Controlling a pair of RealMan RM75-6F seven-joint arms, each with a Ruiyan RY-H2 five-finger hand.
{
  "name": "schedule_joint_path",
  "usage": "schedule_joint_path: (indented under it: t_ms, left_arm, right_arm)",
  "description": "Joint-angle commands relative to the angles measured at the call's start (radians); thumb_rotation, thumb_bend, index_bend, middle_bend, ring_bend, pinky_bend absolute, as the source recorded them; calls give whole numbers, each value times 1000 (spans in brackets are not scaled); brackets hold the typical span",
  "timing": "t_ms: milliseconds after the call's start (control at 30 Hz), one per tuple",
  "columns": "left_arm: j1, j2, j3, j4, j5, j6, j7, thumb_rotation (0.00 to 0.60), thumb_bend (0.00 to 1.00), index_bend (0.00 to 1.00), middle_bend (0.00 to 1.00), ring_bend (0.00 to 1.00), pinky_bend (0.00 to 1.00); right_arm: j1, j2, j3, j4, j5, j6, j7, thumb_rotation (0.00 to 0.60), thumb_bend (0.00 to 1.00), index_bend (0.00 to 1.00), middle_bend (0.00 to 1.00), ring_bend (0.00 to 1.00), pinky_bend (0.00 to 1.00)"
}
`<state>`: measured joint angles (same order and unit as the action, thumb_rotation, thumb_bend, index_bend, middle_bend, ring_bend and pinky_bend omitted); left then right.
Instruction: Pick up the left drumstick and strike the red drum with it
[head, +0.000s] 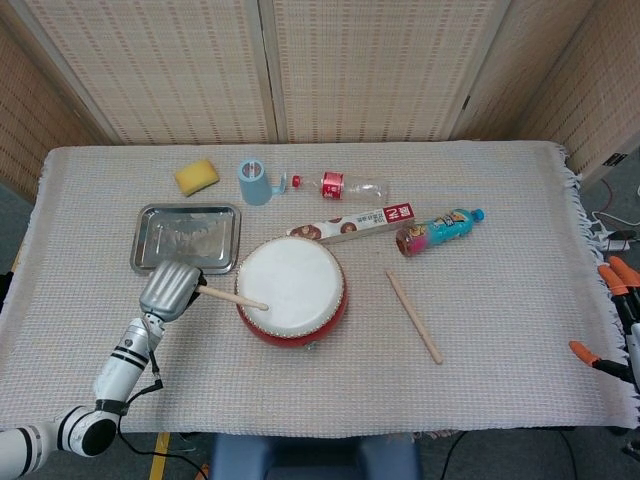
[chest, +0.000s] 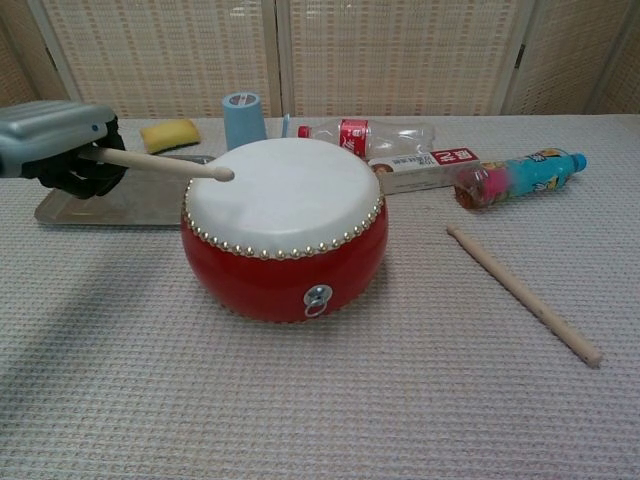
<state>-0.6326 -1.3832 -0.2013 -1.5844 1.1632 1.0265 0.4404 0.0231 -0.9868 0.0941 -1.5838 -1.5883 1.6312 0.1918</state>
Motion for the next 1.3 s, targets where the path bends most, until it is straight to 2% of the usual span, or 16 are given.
schedule_joint_path:
  t_ms: [33,167,333,433,567,667,833,933,1033,1100,1167,1300]
  left_arm:
    - [-23,-46,-5,25,-74,-4,58,600,937,1000,1000,1000,1000]
    - [-37,-75,6,50,-112,6,117,600,936,1000,1000,1000,1000]
    - [-46,-85,26,75,-103,41,189,600,937,1000,1000,1000,1000]
    - [-33,-78,-8,31,-139,44,106,600,936,1000,1000,1000,1000]
    - [-22,-29,-70,-69,-213,-13,-56,600,935,1000,1000,1000,1000]
    - [-36,-10,-72,-94,-231,-41,-67,600,935,1000,1000,1000,1000]
    - [-59,-20,-51,-79,-223,-35,-14,600,933,1000,1000,1000,1000]
    - [-99,-90,8,33,-174,40,185,600,934,1000,1000,1000,1000]
    - [-111,-118,26,74,-194,77,292,600,933,1000,1000,1000,1000]
    - [-112,-119,26,73,-206,91,318,600,933,1000,1000,1000,1000]
    - [-103,-114,5,46,-225,91,267,600,933,1000,1000,1000,1000]
    - [-64,-61,-94,-76,-317,20,11,600,930,1000,1000,1000,1000]
  right_arm:
    - [-2,-4,-2,5,0,1,4,600,0,0,0,0,0]
    - [-4,-7,-5,11,1,4,5,600,0,0,0,0,0]
    - [-7,-11,-5,17,2,9,9,600,0,0,0,0,0]
    - [-8,-12,-6,20,3,10,12,600,0,0,0,0,0]
    - [-9,-14,-7,21,5,10,12,600,0,0,0,0,0]
    - [-7,-16,-7,22,7,6,11,600,0,0,0,0,0]
    - [-6,-17,-7,24,9,2,11,600,0,0,0,0,0]
    - [-5,-18,-7,26,12,-2,11,600,0,0,0,0,0]
    - [-5,-19,-7,28,14,-3,11,600,0,0,0,0,0]
    - [-5,-20,-7,30,15,-3,13,600,0,0,0,0,0]
    - [-4,-22,-7,31,15,-4,15,600,0,0,0,0,0]
    - [-3,-24,-8,31,10,-1,18,600,0,0,0,0,0]
